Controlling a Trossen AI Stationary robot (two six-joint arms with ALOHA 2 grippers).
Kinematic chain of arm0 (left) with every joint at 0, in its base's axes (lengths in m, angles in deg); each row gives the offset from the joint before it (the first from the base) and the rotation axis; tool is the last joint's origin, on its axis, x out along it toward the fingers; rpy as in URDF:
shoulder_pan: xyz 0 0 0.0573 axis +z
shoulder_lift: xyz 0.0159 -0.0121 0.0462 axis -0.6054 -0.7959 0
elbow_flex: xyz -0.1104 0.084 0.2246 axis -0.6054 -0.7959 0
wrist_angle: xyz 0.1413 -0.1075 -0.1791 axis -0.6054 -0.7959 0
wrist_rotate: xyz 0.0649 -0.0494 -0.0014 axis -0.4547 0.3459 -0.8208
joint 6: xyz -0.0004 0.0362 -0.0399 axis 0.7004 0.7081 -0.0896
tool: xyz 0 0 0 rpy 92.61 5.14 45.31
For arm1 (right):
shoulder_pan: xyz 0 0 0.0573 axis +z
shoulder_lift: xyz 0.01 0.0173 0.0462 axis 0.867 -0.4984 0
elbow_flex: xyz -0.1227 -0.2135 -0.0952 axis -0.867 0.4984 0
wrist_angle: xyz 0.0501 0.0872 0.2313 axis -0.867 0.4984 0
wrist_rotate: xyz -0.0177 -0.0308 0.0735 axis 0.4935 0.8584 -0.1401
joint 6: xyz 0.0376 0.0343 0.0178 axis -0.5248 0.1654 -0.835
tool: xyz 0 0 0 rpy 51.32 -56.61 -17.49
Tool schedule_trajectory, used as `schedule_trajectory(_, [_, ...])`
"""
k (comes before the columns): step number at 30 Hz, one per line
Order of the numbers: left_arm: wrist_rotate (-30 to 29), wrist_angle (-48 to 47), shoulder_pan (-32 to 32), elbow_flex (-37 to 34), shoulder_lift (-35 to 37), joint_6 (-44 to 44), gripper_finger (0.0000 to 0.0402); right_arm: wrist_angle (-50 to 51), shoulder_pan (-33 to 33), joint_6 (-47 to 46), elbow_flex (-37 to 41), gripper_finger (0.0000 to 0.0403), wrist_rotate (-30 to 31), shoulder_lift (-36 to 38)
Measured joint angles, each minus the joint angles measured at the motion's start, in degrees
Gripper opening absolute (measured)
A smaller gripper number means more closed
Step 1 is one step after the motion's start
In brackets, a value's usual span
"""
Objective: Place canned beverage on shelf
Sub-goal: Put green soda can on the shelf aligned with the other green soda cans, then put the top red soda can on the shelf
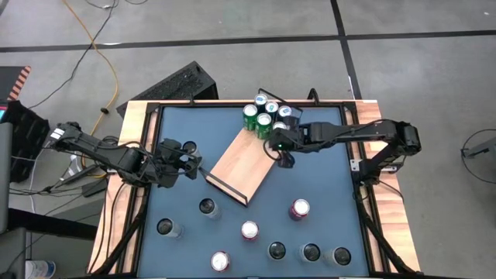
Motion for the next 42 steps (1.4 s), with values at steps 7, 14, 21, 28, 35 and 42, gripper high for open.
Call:
schedule_trajectory(7, [-0.1,0.0,0.0,0.0,0.0,0.0,0.0330,2.6,-0.6,-6.5,0.0,0.0000,7.0,0.0])
schedule_trajectory(14, [0.0,0.0,0.0,0.0,0.0,0.0,0.0330,6.0,-1.7,-10.0,0.0,0.0000,8.2,0.0])
schedule_trajectory(21, [0.1,0.0,0.0,0.0,0.0,0.0,0.0330,5.9,-0.6,-9.9,0.0,0.0000,8.7,0.3])
schedule_trajectory(28, [8.2,3.5,0.0,0.0,0.0,3.3,0.0330,9.6,4.4,-11.2,-3.4,0.0000,0.1,3.7])
schedule_trajectory(35, [34.5,11.5,0.0,2.8,-0.1,25.3,0.0330,12.2,10.0,-15.2,-5.3,0.0000,-8.2,9.1])
schedule_trajectory(42, [39.9,5.5,0.5,9.7,-0.3,37.4,0.0330,15.1,12.2,-22.7,-5.3,0.0031,-8.1,11.8])
